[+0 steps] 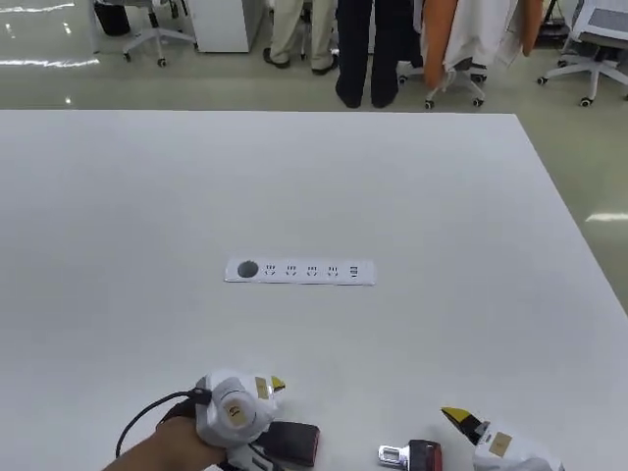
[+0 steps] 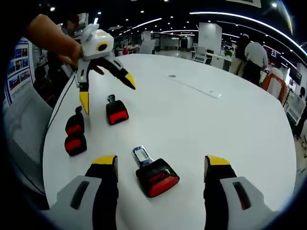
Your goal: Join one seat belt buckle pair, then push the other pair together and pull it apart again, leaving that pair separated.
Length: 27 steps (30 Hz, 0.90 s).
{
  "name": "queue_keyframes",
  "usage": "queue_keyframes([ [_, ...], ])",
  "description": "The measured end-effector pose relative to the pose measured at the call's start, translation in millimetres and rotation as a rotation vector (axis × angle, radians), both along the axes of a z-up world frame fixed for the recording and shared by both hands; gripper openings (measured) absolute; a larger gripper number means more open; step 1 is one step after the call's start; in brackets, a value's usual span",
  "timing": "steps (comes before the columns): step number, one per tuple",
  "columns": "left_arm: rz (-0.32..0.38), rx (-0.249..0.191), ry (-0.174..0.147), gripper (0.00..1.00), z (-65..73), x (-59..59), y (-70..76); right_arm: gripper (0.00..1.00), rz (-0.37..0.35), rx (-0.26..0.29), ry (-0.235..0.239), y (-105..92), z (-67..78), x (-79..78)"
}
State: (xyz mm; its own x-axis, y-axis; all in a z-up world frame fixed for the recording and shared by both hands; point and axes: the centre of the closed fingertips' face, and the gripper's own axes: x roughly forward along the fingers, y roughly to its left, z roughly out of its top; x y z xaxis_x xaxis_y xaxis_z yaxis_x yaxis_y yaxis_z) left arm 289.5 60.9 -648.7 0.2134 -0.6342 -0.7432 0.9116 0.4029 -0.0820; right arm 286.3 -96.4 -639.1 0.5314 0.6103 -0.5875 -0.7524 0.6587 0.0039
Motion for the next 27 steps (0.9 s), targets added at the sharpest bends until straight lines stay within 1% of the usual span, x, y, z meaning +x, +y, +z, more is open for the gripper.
queue_keyframes([
  [1,0.030,-0.020,-0.004,0.93,6.0,0.1,0.2,0.74,-0.014,0.007,-0.006,-0.6,2.2,-0.6],
  [2,0.045,-0.027,-0.012,0.94,10.9,-0.1,0.9,0.77,-0.038,0.009,-0.018,-1.3,5.1,-0.4],
  [3,0.078,-0.044,-0.030,0.95,17.3,1.1,3.1,0.79,-0.051,0.016,-0.028,-2.0,6.9,-0.6],
  [4,0.100,-0.054,-0.038,0.97,20.3,1.6,4.8,0.80,-0.064,0.021,-0.031,-1.9,9.4,-2.3],
  [5,0.139,-0.058,-0.050,0.99,24.2,2.5,9.5,0.81,-0.073,0.023,-0.036,-2.5,11.0,-3.6],
  [6,0.162,-0.074,-0.046,1.00,27.2,1.2,10.2,0.82,-0.082,0.028,-0.042,-2.4,13.2,-4.9],
  [7,0.177,-0.093,-0.050,1.00,32.2,-1.5,12.2,0.83,-0.098,0.030,-0.056,-4.0,15.0,-6.1],
  [8,0.186,-0.098,-0.055,1.00,30.2,-2.6,15.5,0.85,-0.108,0.028,-0.067,-4.7,16.7,-6.6],
  [9,0.206,-0.104,-0.052,1.00,30.0,-5.9,19.9,0.86,-0.122,0.032,-0.077,-5.5,19.2,-8.5],
  [10,0.222,-0.111,-0.053,1.00,33.7,-7.6,21.9,0.85,-0.136,0.035,-0.086,-6.4,21.9,-9.4],
  [11,0.258,-0.140,-0.064,1.00,39.8,-8.7,24.0,0.85,-0.160,0.042,-0.100,-7.9,25.9,-10.4],
  [12,0.274,-0.158,-0.061,1.00,42.0,-11.3,27.0,0.86,-0.179,0.055,-0.104,-8.2,28.7,-11.1],
  [13,0.282,-0.159,-0.057,1.00,43.4,-15.3,30.5,0.86,-0.183,0.061,-0.106,-7.7,30.5,-12.2],
  [14,0.300,-0.164,-0.060,1.00,47.5,-19.8,34.7,0.87,-0.198,0.076,-0.112,-7.1,34.9,-14.7],
  [15,0.302,-0.167,-0.064,1.00,49.0,-21.6,35.9,0.87,-0.207,0.075,-0.114,-10.5,33.1,-17.9],
  [17,0.312,-0.167,-0.072,1.00,46.6,-28.1,46.4,0.88,-0.220,0.073,-0.121,-10.7,35.4,-22.8],
  [18,0.322,-0.176,-0.070,1.00,49.3,-33.5,51.2,0.88,-0.228,0.081,-0.127,-10.8,38.3,-24.5],
  [20,0.350,-0.188,-0.082,1.00,56.4,-41.6,59.3,0.89,-0.243,0.085,-0.138,-12.7,48.3,-31.3],
  [21,0.357,-0.191,-0.082,1.00,58.4,-45.6,62.2,0.88,-0.250,0.085,-0.144,-13.6,51.5,-33.9],
  [22,0.359,-0.191,-0.087,1.00,60.0,-50.6,68.2,0.89,-0.257,0.086,-0.153,-14.7,55.5,-37.8],
  [23,0.361,-0.192,-0.092,1.00,61.7,-54.1,71.7,0.89,-0.261,0.089,-0.158,-16.4,52.9,-39.0],
  [24,0.363,-0.191,-0.098,1.00,65.7,-61.0,73.1,0.89,-0.261,0.087,-0.162,-17.3,53.1,-42.7],
  [25,0.367,-0.191,-0.100,1.00,68.0,-65.0,75.8,0.89,-0.259,0.085,-0.163,-16.8,54.7,-46.6],
  [26,0.377,-0.196,-0.105,1.00,75.3,-73.9,73.4,0.89,-0.259,0.087,-0.164,-16.9,57.2,-51.4],
  [27,0.387,-0.209,-0.111,1.00,79.5,-76.9,74.3,0.89,-0.263,0.092,-0.165,-17.3,59.2,-54.4],
])
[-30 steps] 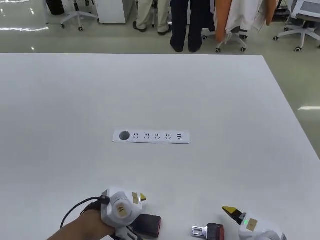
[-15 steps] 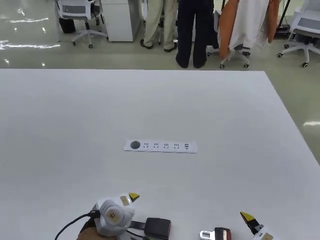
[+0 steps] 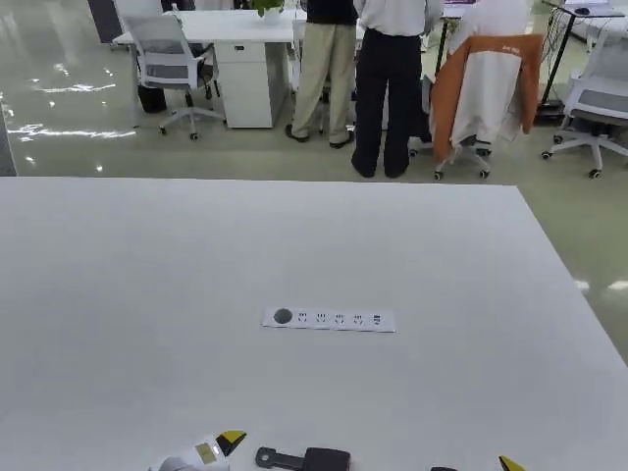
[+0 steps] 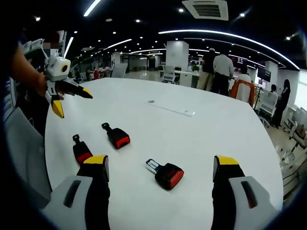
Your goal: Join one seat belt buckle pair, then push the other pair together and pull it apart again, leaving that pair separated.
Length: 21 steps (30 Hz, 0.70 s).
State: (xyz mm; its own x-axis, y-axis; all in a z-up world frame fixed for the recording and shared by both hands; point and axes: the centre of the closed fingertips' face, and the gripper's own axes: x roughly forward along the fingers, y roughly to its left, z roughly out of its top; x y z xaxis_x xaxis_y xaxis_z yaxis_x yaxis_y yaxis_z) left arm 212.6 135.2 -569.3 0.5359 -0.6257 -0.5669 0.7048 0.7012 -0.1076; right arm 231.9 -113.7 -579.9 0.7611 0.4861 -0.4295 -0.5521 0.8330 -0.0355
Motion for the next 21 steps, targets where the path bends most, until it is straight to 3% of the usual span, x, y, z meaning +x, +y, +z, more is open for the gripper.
queue_keyframes([
  [3,0.049,-0.051,-0.030,1.00,7.8,-4.4,14.1,0.89,-0.015,0.018,-0.009,1.1,9.7,-13.2],
  [4,0.056,-0.052,-0.022,1.00,7.3,-9.8,20.2,0.89,-0.016,0.020,-0.008,1.0,9.5,-18.0],
  [9,0.109,-0.062,-0.039,1.00,24.2,-33.0,30.5,0.90,-0.005,0.021,-0.011,7.9,18.1,-41.8],
  [13,0.140,-0.076,-0.051,1.00,26.2,-43.9,48.2,0.90,0.002,0.019,-0.034,12.5,31.3,-57.2],
  [20,0.165,-0.072,-0.068,1.00,28.9,-66.7,55.8,0.91,-0.031,0.040,-0.067,3.5,44.0,-67.5],
  [21,0.179,-0.078,-0.073,1.00,29.0,-66.1,65.1,0.91,-0.039,0.038,-0.069,0.7,44.1,-69.1],
])
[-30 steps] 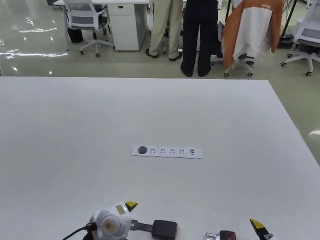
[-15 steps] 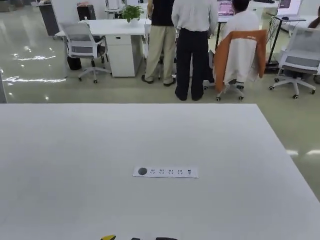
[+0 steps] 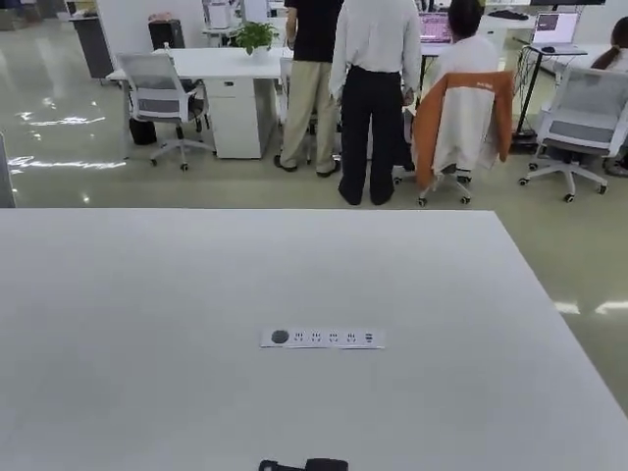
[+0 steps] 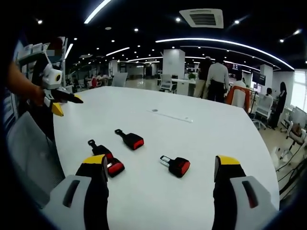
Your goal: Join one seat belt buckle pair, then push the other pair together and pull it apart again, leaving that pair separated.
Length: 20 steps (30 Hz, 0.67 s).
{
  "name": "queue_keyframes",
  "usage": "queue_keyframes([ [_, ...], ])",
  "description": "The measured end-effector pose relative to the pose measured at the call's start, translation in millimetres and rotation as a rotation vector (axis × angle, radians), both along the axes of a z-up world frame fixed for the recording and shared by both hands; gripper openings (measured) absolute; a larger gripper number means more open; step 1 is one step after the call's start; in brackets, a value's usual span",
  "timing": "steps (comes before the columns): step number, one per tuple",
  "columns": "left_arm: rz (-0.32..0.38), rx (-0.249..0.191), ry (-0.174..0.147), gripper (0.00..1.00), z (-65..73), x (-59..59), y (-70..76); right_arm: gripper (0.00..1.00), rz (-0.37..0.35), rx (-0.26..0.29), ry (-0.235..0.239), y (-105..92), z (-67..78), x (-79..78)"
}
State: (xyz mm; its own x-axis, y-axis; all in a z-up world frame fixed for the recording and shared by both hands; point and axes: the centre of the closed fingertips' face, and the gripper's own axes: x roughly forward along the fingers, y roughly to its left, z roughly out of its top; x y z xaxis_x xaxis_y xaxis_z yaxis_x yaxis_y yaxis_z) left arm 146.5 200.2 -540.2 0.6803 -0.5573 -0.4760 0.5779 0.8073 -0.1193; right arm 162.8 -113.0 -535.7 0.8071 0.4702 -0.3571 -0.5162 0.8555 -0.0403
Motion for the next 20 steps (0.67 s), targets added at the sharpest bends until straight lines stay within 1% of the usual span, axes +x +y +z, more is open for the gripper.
queue_keyframes([
  [1,0.013,-0.011,-0.001,1.00,0.5,-0.3,3.1,0.91,-0.010,0.003,-0.001,-1.6,1.3,-1.1],
  [2,0.031,-0.031,0.001,1.00,5.4,-0.3,-1.2,0.92,-0.023,0.013,0.006,-3.6,0.4,-3.1],
  [3,0.041,-0.035,-0.002,1.00,6.6,-0.4,-0.4,0.92,-0.024,0.009,0.009,-4.8,-1.4,-4.1],
  [4,0.048,-0.036,-0.005,1.00,5.6,-4.5,7.6,0.92,-0.029,0.000,0.012,-6.8,-3.7,-6.0],
  [7,0.050,-0.039,-0.011,1.00,6.5,-7.8,8.7,0.92,-0.037,0.004,0.015,-8.8,-4.8,-9.2],
  [8,0.052,-0.039,-0.012,1.00,3.1,-7.9,10.7,0.92,-0.042,0.006,0.016,-9.4,-5.1,-9.6],
  [10,0.051,-0.036,-0.012,1.00,5.2,-9.4,8.0,0.92,-0.056,0.013,0.020,-9.3,-4.5,-11.4],
  [12,0.051,-0.036,-0.014,1.00,2.7,-9.1,10.2,0.92,-0.059,0.016,0.023,-9.2,-7.0,-13.2],
  [14,0.046,-0.035,-0.014,1.00,2.4,-9.5,9.7,0.92,-0.061,0.018,0.027,-7.5,-6.4,-14.6],
  [17,0.041,-0.028,-0.016,1.00,3.4,-9.7,8.3,0.92,-0.062,0.018,0.031,-10.0,-12.4,-14.5],
  [19,0.040,-0.032,-0.017,1.00,6.0,-10.8,5.2,0.91,-0.057,0.028,0.040,-9.7,-15.9,-15.1],
  [20,0.039,-0.033,-0.021,1.00,8.7,-10.9,3.5,0.91,-0.052,0.023,0.045,-9.3,-18.1,-15.9],
])
